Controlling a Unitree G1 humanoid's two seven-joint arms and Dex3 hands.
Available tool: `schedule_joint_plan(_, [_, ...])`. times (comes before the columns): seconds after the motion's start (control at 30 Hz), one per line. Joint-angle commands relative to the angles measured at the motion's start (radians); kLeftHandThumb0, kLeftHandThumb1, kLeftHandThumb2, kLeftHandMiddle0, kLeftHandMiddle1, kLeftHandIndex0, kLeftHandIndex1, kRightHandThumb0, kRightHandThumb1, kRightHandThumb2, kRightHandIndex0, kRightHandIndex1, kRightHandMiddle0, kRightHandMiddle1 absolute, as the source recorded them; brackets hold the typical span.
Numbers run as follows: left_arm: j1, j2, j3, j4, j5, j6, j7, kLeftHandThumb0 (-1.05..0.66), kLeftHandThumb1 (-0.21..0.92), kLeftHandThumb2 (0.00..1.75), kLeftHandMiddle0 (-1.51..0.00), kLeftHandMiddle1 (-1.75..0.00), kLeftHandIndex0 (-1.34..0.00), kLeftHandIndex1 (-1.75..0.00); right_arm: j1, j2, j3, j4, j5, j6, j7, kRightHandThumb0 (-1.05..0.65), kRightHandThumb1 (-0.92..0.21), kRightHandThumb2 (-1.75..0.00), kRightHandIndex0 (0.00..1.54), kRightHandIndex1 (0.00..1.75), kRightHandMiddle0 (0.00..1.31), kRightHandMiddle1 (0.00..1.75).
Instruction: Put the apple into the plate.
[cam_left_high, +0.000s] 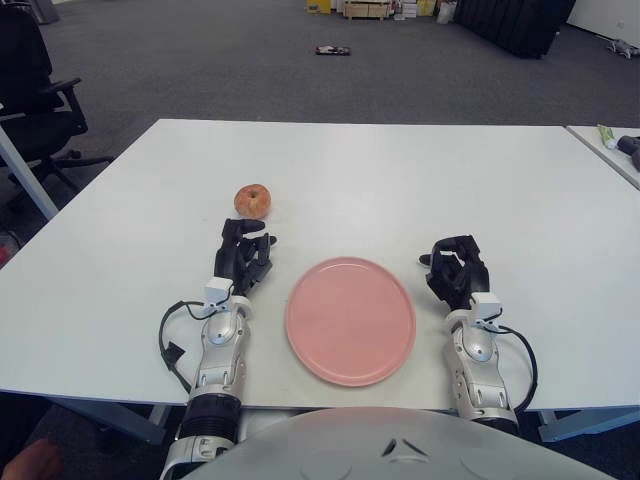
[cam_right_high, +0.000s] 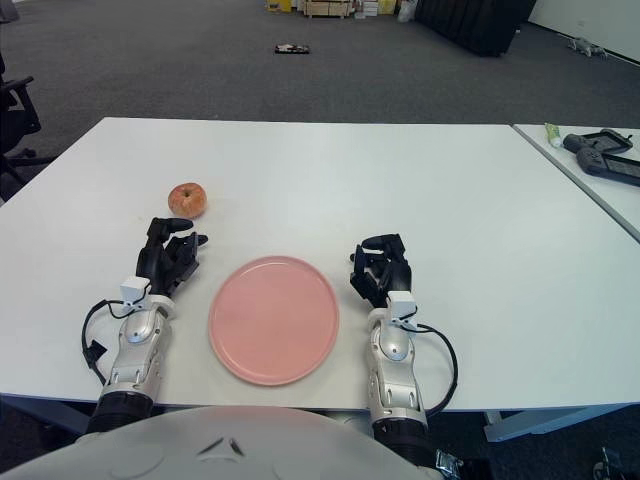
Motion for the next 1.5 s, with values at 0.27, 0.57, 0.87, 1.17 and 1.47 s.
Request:
schedule_joint_plan(0.27, [-0.001,-0.001,0.004,-0.017,-0.003,0.018,0.005,-0.34,0.92,0.54,-0.43,-1.14,-0.18,-1.75,-0.017,0.000,0.001,-0.003,0.001,-0.017,0.012,-0.36,-0.80,-0.70,0.53,1.24,0.26,1.75])
schedule_joint_plan(0.57, [-0.001,-0.002,0.004,-0.015,-0.004,0.011,0.004,-0.34,0.92,0.54,-0.43,-1.15,-0.18,-1.75,-0.017,0.003,-0.002,-0.001,0.002,-0.019,0.014,-0.36,-0.80,-0.70,0.54,1.24,0.26,1.75])
schedule_joint_plan(0.87, [-0.007,-0.002,0.004,0.011,0.032,-0.058,0.031,-0.34,0.92,0.54,-0.42,-1.15,-0.18,-1.75,-0.014,0.008,-0.004,-0.007,0.005,-0.008,0.007,-0.36,-0.80,-0.70,0.53,1.23,0.26,1.75])
schedule_joint_plan(1.17, [-0.023,0.104,-0.053,0.049,0.384,-0.158,0.226,-0.55,0.92,0.72,-0.13,-1.03,-0.09,-1.40,-0.016,0.010,-0.004,-0.002,0.006,-0.009,0.006,-0.36,-0.79,-0.72,0.53,1.23,0.27,1.75])
schedule_joint_plan(1.47, [-0.030,0.209,-0.114,0.050,0.705,-0.078,0.466,-0.98,0.92,0.86,0.00,-0.25,0.00,-0.39,-0.017,0.014,-0.003,-0.002,0.003,-0.007,0.000,-0.37,-0.77,-0.75,0.53,1.24,0.28,1.75])
